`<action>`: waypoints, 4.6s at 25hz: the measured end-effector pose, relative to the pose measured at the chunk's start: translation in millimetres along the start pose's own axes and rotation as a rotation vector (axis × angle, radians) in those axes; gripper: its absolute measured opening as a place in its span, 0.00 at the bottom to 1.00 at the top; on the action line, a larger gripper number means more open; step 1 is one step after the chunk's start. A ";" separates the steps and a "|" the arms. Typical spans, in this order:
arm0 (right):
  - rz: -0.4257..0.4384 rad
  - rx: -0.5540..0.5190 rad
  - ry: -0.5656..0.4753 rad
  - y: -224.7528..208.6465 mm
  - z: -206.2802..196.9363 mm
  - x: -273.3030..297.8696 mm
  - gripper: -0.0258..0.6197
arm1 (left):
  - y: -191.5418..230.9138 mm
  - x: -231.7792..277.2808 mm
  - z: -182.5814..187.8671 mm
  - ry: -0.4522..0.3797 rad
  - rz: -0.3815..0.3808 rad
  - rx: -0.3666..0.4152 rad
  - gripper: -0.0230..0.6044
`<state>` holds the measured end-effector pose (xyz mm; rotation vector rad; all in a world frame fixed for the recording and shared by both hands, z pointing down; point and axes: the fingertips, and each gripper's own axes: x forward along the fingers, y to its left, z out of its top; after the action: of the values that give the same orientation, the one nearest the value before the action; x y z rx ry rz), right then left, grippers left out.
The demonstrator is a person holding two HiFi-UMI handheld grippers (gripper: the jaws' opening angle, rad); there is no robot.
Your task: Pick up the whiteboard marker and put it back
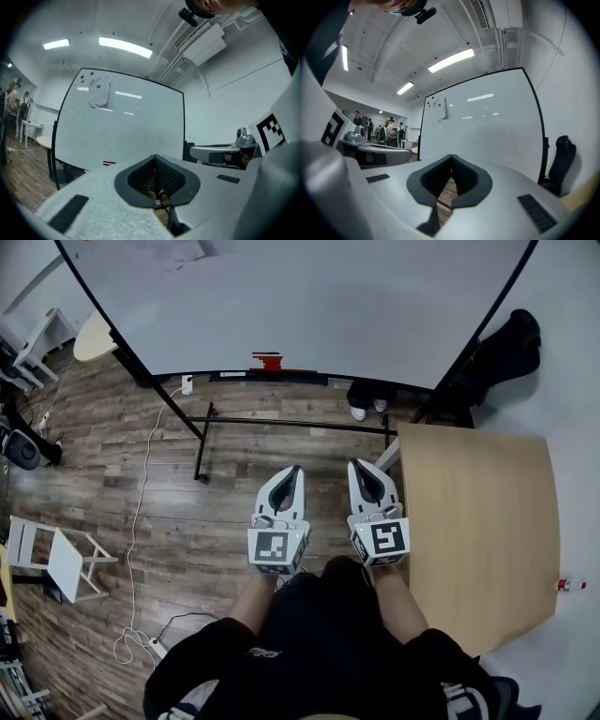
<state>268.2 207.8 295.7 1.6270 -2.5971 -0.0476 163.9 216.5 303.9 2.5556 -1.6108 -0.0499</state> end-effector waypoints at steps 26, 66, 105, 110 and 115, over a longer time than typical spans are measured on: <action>0.121 0.017 0.119 -109.9 -56.4 220.4 0.04 | 83.4 222.7 -35.1 0.146 0.017 0.035 0.04; 0.529 -0.755 0.649 135.3 -195.2 511.4 0.04 | 433.4 185.2 -159.3 0.293 0.335 -0.179 0.04; 0.528 -1.019 0.956 155.0 -304.2 590.0 0.15 | 535.5 199.1 -221.8 0.404 0.322 -0.292 0.04; 0.523 -1.027 0.975 162.4 -306.1 595.1 0.12 | 552.0 192.7 -221.7 0.406 0.336 -0.299 0.04; 0.516 -1.021 1.012 166.1 -307.6 597.0 0.11 | 561.0 189.5 -223.3 0.412 0.335 -0.306 0.04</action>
<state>-115.0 -252.3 642.2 0.3947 -1.6059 -0.3402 -236.6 -174.6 599.1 1.8935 -1.6814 0.2267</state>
